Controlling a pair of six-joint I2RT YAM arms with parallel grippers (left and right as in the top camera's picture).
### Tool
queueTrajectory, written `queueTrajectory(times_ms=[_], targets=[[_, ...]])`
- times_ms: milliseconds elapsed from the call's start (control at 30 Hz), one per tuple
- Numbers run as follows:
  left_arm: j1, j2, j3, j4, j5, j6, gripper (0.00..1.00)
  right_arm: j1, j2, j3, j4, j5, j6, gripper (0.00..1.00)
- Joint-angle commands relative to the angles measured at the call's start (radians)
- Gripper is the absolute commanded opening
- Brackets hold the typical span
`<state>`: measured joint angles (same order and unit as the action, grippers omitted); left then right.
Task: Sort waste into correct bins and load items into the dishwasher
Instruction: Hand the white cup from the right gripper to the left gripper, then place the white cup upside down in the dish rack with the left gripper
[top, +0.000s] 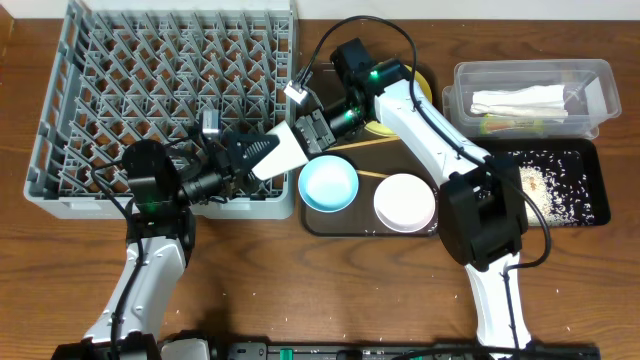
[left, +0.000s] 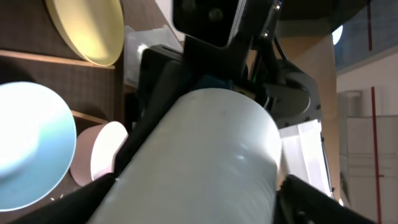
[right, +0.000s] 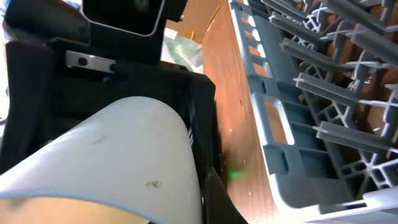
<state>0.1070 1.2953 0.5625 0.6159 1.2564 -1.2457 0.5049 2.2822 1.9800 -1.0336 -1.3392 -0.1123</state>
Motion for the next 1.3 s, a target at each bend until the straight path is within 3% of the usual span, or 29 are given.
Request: queueTrajectory(times_ms=[0,133,200,367,500,767,933,1133,1267], targets=[[0.0,-0.002,0.015,0.022,-0.007,-0.01,0.79,0.012,-0.006,-0.013,0.0,0.014,0.011,0.01],[-0.002,-0.002,0.015,0.022,0.001,-0.009,0.68,0.021,-0.006,-0.013,0.048,0.029,0.069,0.01],[-0.002,-0.002,0.015,0.022,0.0,-0.009,0.56,0.026,-0.006,-0.013,0.072,0.029,0.093,0.01],[-0.002,-0.002,0.015,0.022,0.0,-0.009,0.31,0.023,-0.006,-0.013,0.067,0.029,0.101,0.31],[-0.002,-0.002,0.015,0.022,0.0,-0.008,0.27,0.002,-0.006,-0.013,0.054,0.033,0.101,0.42],[0.0,-0.003,0.015,0.114,-0.008,-0.005,0.19,-0.124,-0.009,-0.013,0.053,0.334,0.192,0.45],[0.002,-0.003,0.016,0.109,-0.101,0.003,0.19,-0.259,-0.048,-0.011,0.041,0.496,0.214,0.49],[0.001,-0.003,0.031,-0.09,-0.337,0.099,0.19,-0.324,-0.147,-0.011,0.006,0.685,0.22,0.54],[-0.002,-0.003,0.097,-0.269,-0.395,0.19,0.19,-0.349,-0.233,-0.011,-0.022,0.791,0.22,0.57]])
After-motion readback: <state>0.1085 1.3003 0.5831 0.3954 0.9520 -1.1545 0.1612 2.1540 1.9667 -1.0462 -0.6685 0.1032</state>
